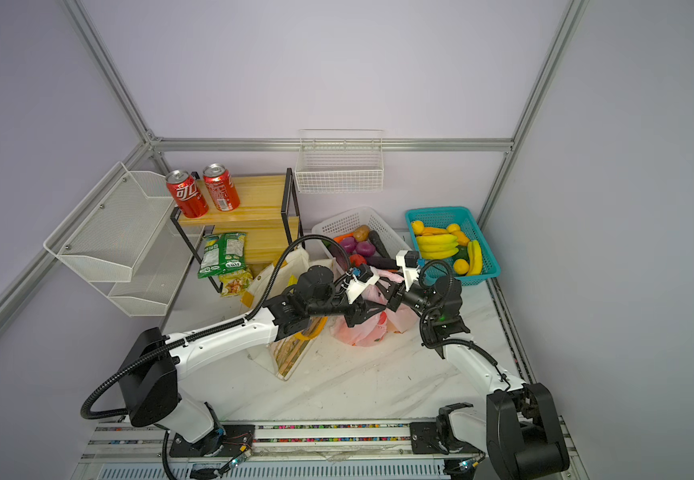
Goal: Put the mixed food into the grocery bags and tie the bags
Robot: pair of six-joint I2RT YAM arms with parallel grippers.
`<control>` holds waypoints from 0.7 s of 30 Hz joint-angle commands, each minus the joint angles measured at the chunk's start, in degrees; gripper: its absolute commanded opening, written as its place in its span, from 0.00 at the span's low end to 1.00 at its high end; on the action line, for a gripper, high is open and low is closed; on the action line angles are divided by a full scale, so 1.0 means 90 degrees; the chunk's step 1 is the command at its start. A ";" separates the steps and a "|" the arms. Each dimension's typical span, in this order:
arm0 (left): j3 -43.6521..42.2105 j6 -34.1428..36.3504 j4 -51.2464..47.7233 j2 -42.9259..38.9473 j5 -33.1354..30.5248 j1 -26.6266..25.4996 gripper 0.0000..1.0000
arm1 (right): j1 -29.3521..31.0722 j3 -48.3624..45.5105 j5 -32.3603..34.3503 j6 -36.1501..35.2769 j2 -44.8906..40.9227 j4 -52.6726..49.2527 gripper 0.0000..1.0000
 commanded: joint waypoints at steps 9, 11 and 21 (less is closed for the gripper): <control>-0.1111 0.0521 0.0451 -0.1294 0.0590 0.0137 0.66 | -0.0074 0.1367 -0.1738 -0.2286 0.0552 -0.2204 0.00; -0.1235 0.0651 0.0376 -0.1571 0.0598 0.0252 0.69 | -0.0074 0.1406 -0.1846 -0.2356 0.0594 -0.2205 0.00; -0.1704 0.1159 -0.0064 -0.2786 0.0356 0.0904 0.75 | -0.0076 0.1793 -0.2134 -0.2583 0.1067 -0.2449 0.00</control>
